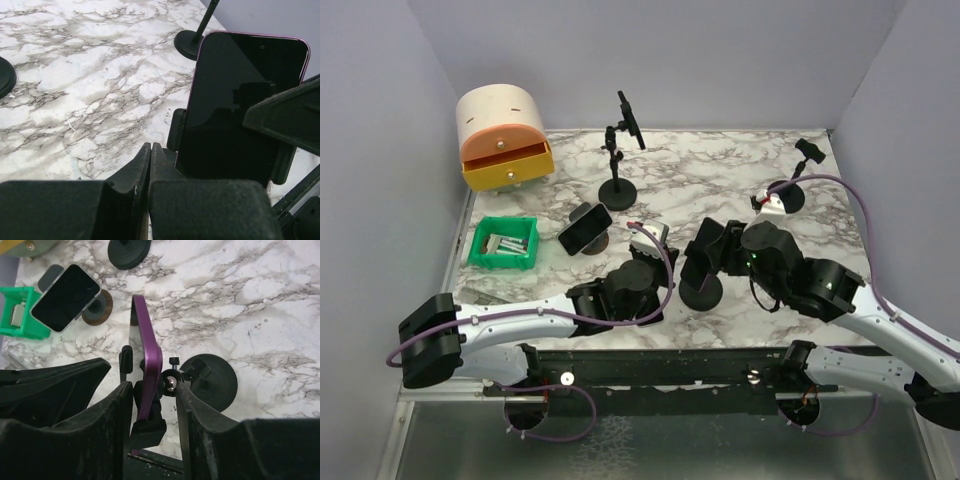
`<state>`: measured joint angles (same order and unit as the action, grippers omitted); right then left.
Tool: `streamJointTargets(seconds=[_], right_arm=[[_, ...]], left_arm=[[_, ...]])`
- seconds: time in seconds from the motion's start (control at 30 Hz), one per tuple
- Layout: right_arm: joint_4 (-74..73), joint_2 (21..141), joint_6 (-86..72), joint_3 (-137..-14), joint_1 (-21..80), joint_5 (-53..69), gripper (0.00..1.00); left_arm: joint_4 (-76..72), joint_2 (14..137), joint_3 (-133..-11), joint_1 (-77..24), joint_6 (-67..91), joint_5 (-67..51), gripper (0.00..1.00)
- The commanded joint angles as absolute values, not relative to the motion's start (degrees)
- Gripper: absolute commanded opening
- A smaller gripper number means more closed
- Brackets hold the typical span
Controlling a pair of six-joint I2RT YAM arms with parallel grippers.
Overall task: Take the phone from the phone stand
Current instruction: Adjust the phone stand with the phone at the center of the board.
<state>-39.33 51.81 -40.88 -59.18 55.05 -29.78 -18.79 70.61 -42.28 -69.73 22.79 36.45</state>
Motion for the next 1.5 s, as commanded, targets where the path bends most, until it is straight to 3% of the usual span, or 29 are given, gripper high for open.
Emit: streamJointTargets(seconds=[0.0,0.2,0.3,0.33,0.47,0.53,0.73,1.2,1.47], right_arm=[[-41.69,51.48,-41.55,-57.27,55.11,-28.31,0.45],[-38.41,47.91,-43.77,-53.31,55.11,-29.07,0.44],[-34.42,45.1,-45.29,-50.01,55.11,-29.23,0.34],[-33.02,44.2,-45.84,-48.76,55.11,-29.33,0.29],[-26.88,40.21,-47.32,-43.81,55.1,-29.59,0.11],[-25.21,38.41,-47.88,-42.01,55.09,-29.6,0.04],[-20.17,32.17,-48.56,-36.95,55.11,-30.41,0.0],[0.81,16.96,-41.58,-21.41,55.1,-24.34,0.0],[6.18,11.62,-40.61,-16.97,55.11,-23.24,0.0]], left_arm=[[-18.77,68.82,-40.85,-69.76,22.21,34.4,0.0],[-19.16,66.56,-39.13,-69.74,23.27,34.28,0.0],[-19.31,65.2,-38.03,-69.78,25.17,33.88,0.01],[-19.45,64.71,-37.53,-69.78,26.0,33.4,0.05],[-21.29,62.3,-34.56,-69.71,31.24,31.19,0.43],[-23.64,60.88,-32.3,-69.7,33.59,29.43,0.56],[-37.06,59.92,-24.92,-68.13,40.32,21.94,0.76],[-80.35,77.8,-18.55,-59.18,53.6,-4.27,0.75],[-96.02,91.08,-20.97,-56.93,60.52,-11.99,0.48]])
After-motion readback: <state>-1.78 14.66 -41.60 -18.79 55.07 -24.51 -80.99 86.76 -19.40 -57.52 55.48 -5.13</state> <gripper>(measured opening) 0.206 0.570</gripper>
